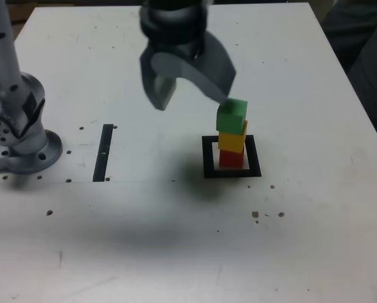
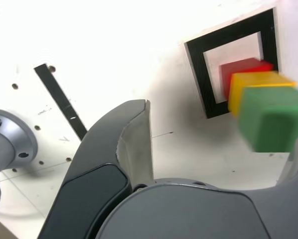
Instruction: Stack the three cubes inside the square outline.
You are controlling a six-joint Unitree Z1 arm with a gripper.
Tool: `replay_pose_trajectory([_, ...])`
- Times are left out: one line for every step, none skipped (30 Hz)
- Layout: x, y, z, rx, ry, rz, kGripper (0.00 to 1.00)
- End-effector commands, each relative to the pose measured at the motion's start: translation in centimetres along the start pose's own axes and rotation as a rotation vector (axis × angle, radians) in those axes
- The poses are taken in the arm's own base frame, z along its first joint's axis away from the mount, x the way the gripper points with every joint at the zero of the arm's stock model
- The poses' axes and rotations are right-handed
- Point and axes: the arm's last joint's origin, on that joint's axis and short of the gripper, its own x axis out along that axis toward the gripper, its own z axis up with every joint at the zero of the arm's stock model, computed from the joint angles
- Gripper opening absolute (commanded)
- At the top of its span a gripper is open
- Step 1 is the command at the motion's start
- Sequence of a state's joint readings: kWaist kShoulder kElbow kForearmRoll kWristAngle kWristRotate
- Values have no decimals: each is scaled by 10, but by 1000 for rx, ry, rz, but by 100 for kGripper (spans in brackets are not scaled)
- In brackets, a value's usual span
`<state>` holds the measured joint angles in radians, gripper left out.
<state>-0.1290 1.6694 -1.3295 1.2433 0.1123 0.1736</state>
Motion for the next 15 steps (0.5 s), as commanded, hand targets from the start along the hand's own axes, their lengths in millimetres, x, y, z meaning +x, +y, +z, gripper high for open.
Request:
replay_pose_trajectory([-1,-3,-14,-6,-14,-11,100])
replay_pose_trajectory([1,-4,-20,-6,-12,-18,100])
replay_pose_trajectory([2,-6,-25,-8,-8,-25,100])
replay_pose_trajectory([4,-7,-31,-10,-1,-31,100])
replay_pose_trajectory([5,-8,-36,-12,6,-37,100])
replay_pose_trajectory([8,-10,-41,-16,16,-43,100])
replay_pose_trajectory([10,-11,-46,-20,26,-48,100])
replay_pose_trajectory([12,-12,-50,-27,37,-51,100])
replay_pose_trajectory([14,-13,-55,-33,48,-53,100])
replay_pose_trajectory([17,-14,-59,-40,57,-55,100])
replay_pose_trajectory([19,-15,-63,-48,66,-56,100])
replay_pose_trajectory([22,-16,-67,-56,74,-56,100])
replay_pose_trajectory([24,-17,-70,-65,82,-56,100])
replay_pose_trajectory([26,-18,-74,-73,89,-56,100])
replay_pose_trajectory([28,-19,-77,-83,96,-56,100])
